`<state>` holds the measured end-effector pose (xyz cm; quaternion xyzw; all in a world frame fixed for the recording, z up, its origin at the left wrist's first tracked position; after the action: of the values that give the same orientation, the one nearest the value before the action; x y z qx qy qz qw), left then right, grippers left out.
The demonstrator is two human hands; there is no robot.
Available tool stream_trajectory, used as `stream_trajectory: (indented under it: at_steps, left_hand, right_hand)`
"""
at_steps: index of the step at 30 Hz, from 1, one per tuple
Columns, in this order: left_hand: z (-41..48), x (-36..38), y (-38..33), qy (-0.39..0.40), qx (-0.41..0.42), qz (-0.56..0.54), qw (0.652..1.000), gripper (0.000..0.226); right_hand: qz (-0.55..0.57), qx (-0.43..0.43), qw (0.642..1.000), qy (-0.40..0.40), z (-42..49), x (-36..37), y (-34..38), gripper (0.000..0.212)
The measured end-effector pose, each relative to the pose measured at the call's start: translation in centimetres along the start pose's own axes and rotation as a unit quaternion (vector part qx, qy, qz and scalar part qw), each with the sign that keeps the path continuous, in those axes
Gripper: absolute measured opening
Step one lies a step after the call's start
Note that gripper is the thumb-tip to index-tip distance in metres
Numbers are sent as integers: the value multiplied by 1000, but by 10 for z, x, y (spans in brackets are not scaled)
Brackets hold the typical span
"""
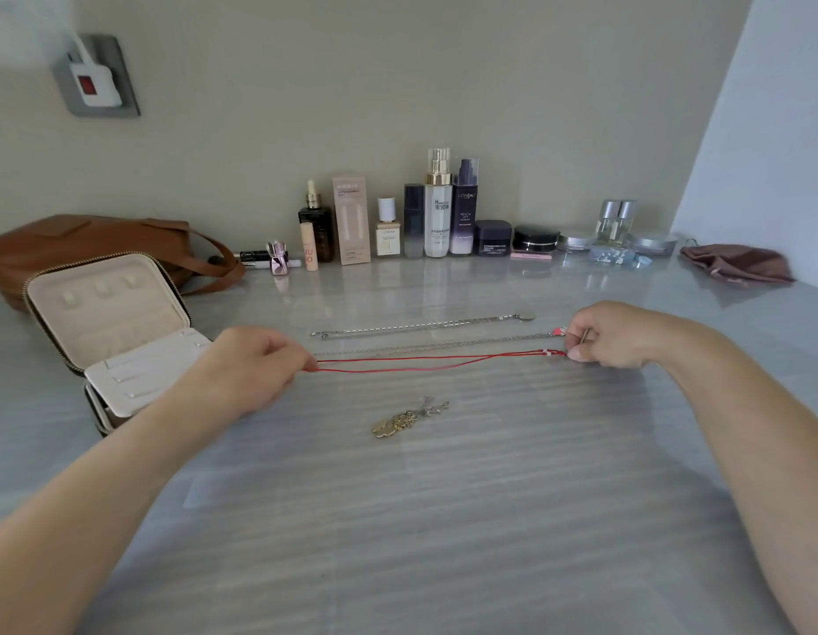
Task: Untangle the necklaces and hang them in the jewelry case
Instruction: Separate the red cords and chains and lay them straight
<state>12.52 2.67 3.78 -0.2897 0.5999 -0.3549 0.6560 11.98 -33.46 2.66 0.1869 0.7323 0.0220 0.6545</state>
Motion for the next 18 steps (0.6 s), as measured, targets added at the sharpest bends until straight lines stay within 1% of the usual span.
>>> stream_trajectory:
  at_steps: [2,3,5,6,8,9,10,12,13,14,16,17,18]
  left_hand:
    - [-5,-2,-12,10,68,101,993,10]
    - [-8,0,-18,19,102,129,986,12]
    - [-10,3,-25,30,142,144,979,18]
    - [-10,0,-26,19,145,135,980,16]
    - [-5,-9,-20,-21,109,72,991,11]
    - [-3,-12,-13,-30,76,0,997,11]
    - [-2,-11,-6,-26,38,-98,994,13]
    - [-3,-1,-1,-3,-14,-282,959,17]
    - [-4,3,0,4,-27,-331,943,18]
    - [-4,6,1,7,-36,-355,934,19]
    - [-4,9,4,4,-47,-354,934,18]
    - [-2,9,7,-5,-52,-331,942,17]
    - [0,6,12,-19,-50,-284,957,15]
  right_hand:
    - [-1,-1,1000,-2,0,-1,1,25]
    - [1,0,1000,-2,0,-1,1,25]
    - [2,1,1000,-2,0,-1,1,25]
    - [2,1,1000,-1,0,-1,2,25]
    - [3,1,1000,0,-1,-1,2,25]
    - [4,1,1000,-1,-1,-1,2,25]
    - [7,1,1000,-1,-1,-1,2,25]
    - [14,3,1000,1,-1,-1,1,24]
    - [17,3,1000,2,-1,-1,1,25]
    - [21,2,1000,3,-2,-1,1,25]
    - [26,0,1000,5,-2,0,1,25]
    - [26,0,1000,5,-3,0,1,24]
    - [25,0,1000,4,-3,0,1,24]
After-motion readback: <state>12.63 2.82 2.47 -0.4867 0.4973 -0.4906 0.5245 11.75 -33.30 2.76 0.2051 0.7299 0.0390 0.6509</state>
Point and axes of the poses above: each hand's wrist, its own z-axis towards the middle knuckle, its own x-axis out of the palm, y = z × x, the point moved 10 cm from there along z, towards the middle knuckle, and after that the axes turned 4 degrees about x, right-handed, at the moved point
